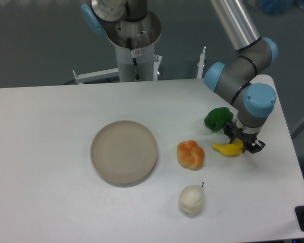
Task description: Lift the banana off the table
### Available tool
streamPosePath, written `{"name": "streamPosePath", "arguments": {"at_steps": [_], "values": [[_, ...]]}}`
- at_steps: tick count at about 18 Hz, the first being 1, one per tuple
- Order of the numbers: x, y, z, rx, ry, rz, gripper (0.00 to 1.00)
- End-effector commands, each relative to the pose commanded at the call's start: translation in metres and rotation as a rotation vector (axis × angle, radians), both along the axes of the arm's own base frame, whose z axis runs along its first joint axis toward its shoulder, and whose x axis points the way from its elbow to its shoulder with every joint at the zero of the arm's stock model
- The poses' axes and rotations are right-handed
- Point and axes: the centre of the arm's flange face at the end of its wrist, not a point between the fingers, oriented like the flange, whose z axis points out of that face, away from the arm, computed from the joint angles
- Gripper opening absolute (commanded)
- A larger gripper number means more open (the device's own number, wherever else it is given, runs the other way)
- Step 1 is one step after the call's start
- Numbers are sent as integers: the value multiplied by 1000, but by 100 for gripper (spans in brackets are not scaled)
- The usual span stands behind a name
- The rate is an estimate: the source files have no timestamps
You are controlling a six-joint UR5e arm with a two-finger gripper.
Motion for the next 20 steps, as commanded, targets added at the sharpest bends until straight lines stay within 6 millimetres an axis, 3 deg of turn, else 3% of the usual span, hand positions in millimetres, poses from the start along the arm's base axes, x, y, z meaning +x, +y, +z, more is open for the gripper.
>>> {"name": "streamPosePath", "arguments": {"at_steps": [10,12,20], "values": [[-8,6,17,22,26,0,47],[-6,5,12,15,18,-2,40],[-4,4,10,14,15,3,40]]}}
